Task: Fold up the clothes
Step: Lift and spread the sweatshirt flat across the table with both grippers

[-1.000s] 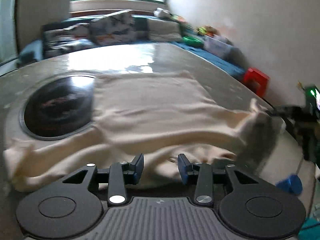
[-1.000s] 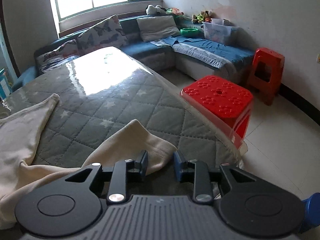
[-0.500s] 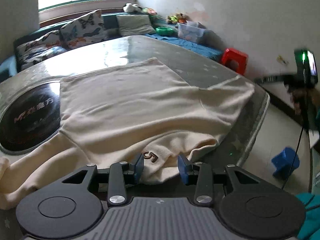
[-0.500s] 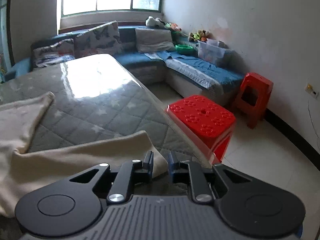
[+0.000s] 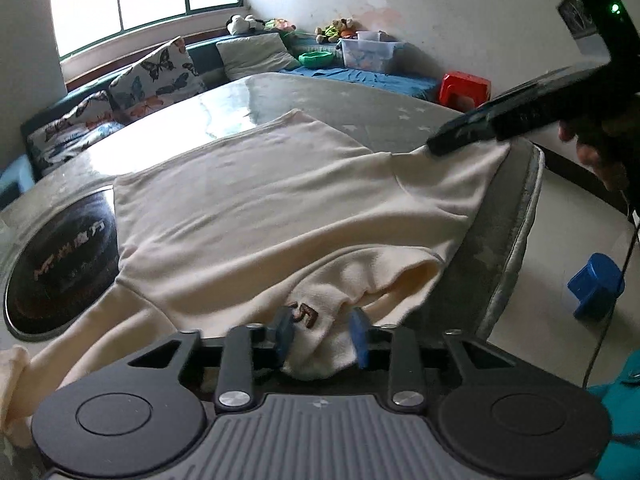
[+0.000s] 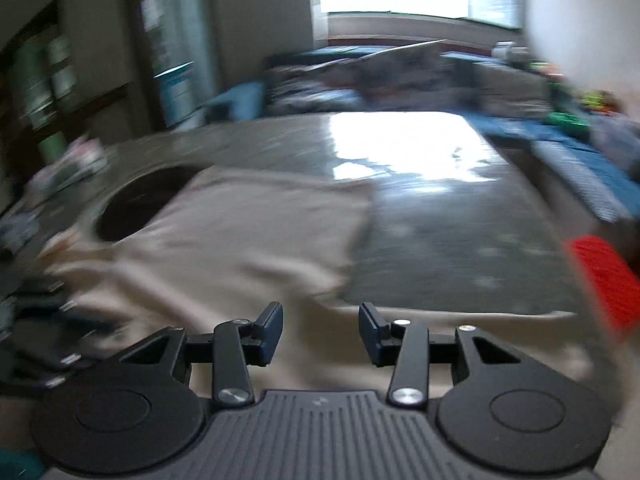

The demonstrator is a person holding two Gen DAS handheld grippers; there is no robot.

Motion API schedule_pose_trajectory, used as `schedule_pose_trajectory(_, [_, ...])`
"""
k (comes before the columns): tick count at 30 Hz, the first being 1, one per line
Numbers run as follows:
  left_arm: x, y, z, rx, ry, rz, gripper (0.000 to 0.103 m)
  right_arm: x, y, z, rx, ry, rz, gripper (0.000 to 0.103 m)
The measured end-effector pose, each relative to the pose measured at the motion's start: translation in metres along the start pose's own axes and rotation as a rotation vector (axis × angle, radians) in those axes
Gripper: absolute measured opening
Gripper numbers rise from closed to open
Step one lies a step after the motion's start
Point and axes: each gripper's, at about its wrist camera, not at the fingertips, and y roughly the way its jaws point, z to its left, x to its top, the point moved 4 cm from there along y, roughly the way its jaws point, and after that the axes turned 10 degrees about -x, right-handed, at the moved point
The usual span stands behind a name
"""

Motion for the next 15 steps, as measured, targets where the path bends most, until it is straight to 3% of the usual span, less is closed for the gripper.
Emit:
schedule_pose_trajectory(5, [0.001,-0.001,0.002,0.007,-0.011,-0.021,0.006,-0.006,0.002,0.052,0.147,-0.135,0.029,0.041])
schedule_pose_trajectory(10, [0.008,-0.014,0.003,-0.010,-0.037,-0.077,0.002,-0.022,0.002,0.084,0.194,-0.251,0.056,0.040])
schedule_pose_trajectory(15, [0.007,-0.025,0.001,-0.034,-0.038,-0.087,0.002,-0.034,0.003,0.100,0.184,-0.325,0.070,0.010])
